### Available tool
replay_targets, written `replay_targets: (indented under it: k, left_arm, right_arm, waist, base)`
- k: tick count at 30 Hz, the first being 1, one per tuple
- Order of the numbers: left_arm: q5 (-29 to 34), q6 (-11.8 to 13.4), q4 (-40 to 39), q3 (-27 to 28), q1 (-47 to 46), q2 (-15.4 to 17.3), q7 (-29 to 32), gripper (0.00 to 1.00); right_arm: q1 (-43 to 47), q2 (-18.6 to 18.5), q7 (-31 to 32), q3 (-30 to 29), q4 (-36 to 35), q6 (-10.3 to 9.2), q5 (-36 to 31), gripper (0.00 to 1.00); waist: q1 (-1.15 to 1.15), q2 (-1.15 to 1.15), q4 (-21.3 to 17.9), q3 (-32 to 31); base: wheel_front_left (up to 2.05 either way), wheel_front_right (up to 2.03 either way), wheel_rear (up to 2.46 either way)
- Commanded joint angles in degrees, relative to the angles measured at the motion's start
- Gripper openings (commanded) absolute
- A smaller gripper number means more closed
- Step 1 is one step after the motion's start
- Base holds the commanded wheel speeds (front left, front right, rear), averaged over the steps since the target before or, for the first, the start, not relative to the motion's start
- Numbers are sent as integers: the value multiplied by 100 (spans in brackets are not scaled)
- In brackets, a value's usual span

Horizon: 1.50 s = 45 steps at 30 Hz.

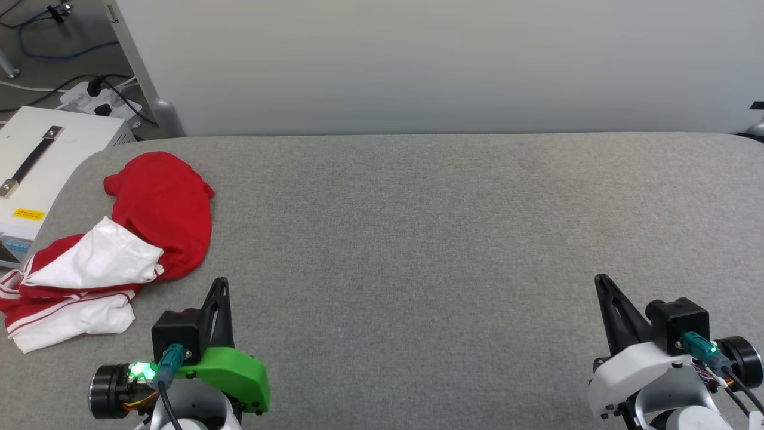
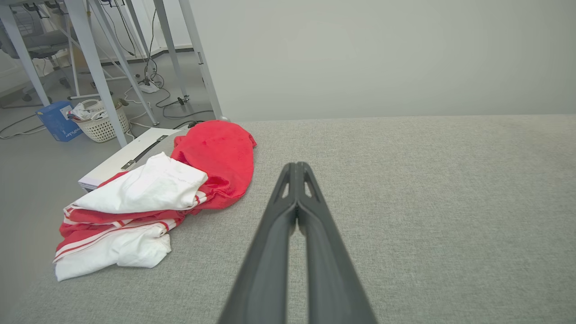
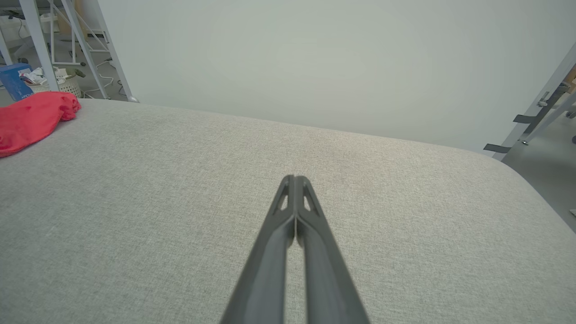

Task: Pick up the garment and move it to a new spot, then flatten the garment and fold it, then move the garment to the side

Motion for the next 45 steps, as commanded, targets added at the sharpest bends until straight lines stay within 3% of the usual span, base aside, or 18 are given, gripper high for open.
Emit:
replay_targets:
  k: [1,32,33,45]
  left_arm:
    - [50,-23,-14,5,-80,-25,-4,0]
    - [50,-23,-14,5,-80,-25,-4,0]
    - [0,0,0,1,0,0,0,100]
    - [-88,53,-36,20,9,-1,-95,100]
  right_arm:
    - [-94,10,17,-15,-27,-4,-57,0]
    - [-94,10,17,-15,-27,-4,-57,0]
    - [0,0,0,0,0,0,0,100]
    - [-13,1,-93,-50,-37,1,112,100]
  waist:
    - [0,0,0,0]
    - [0,0,0,0]
    - [0,0,0,0]
    - [0,0,-1,8]
  base:
    - [0,0,0]
    - [0,0,0]
    - [0,0,0]
    - [0,0,0]
